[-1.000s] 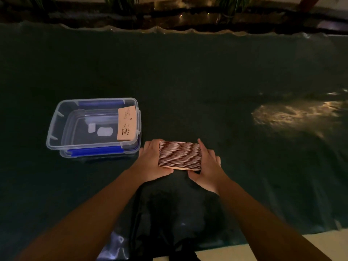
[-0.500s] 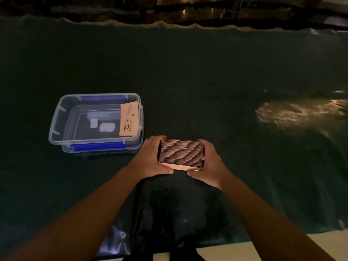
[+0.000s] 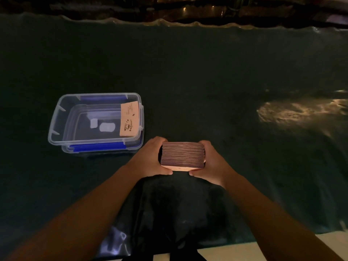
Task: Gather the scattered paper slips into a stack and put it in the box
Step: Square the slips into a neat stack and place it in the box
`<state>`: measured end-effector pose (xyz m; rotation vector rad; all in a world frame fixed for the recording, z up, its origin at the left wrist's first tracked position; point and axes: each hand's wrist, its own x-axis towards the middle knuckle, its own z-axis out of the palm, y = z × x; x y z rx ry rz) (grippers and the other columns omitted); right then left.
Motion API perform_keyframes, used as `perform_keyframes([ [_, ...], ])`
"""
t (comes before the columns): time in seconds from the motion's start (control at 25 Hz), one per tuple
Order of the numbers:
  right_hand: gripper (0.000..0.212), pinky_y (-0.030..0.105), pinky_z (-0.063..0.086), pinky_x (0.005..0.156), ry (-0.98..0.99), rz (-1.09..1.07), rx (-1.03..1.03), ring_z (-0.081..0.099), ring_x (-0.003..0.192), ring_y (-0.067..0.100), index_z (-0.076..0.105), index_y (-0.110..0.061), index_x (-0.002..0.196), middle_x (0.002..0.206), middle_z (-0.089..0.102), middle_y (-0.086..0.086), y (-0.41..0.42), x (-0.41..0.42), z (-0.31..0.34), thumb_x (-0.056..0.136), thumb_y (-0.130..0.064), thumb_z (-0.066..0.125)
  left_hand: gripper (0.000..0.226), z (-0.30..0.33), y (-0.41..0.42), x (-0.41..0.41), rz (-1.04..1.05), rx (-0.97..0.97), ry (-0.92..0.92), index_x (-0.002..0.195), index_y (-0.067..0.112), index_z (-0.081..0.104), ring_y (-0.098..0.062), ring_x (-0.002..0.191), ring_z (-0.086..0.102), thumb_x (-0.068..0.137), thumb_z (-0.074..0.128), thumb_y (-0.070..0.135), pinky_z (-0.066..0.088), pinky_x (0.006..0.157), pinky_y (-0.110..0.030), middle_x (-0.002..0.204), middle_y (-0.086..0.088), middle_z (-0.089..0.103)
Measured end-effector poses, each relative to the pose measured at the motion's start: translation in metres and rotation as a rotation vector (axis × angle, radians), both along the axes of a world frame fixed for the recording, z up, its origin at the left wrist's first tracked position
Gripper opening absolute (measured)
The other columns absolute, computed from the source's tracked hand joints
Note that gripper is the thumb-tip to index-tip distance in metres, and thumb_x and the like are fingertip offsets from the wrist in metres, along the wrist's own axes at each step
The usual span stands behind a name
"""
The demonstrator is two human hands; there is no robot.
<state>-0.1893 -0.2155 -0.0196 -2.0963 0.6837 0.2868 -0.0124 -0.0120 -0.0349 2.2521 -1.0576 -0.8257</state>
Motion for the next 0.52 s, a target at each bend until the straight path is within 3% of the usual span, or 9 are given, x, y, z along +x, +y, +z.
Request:
perform_keyframes([
  [0.2, 0.110, 0.040, 0.062, 0.095, 0.038, 0.034, -0.012, 0.062, 0.119, 0.014, 0.022, -0.043, 0.149, 0.133, 0.054, -0.011, 0.000, 0.003, -0.004, 0.067, -0.030, 0.095, 0.109, -0.004, -0.004, 0.001, -0.015, 0.035, 0.012, 0.139, 0.038, 0.033, -0.006, 0.122, 0.046, 0.051, 0.095, 0.055, 0.044, 0.104, -0.036, 0.139, 0.008, 0.048],
  [0.36, 0.114, 0.043, 0.060, 0.096, 0.022, 0.054, -0.050, 0.064, 0.116, 0.017, 0.014, -0.054, 0.150, 0.134, 0.051, -0.012, 0.001, 0.002, -0.008, 0.069, -0.034, 0.090, 0.110, -0.004, -0.003, 0.001, -0.016, -0.034, 0.005, 0.140, 0.039, 0.031, -0.001, 0.119, 0.044, 0.052, 0.097, 0.049, 0.041, 0.099, -0.029, 0.134, 0.015, 0.047],
  [0.52, 0.106, 0.033, 0.061, 0.080, 0.052, 0.058, -0.018, 0.065, 0.098, 0.009, 0.016, -0.058, 0.144, 0.125, 0.054, -0.010, 0.003, 0.004, -0.011, 0.070, -0.034, 0.088, 0.108, -0.006, -0.001, 0.003, -0.024, 0.013, 0.032, 0.137, 0.041, 0.029, -0.003, 0.116, 0.043, 0.053, 0.096, 0.049, 0.040, 0.095, -0.028, 0.128, 0.017, 0.041],
])
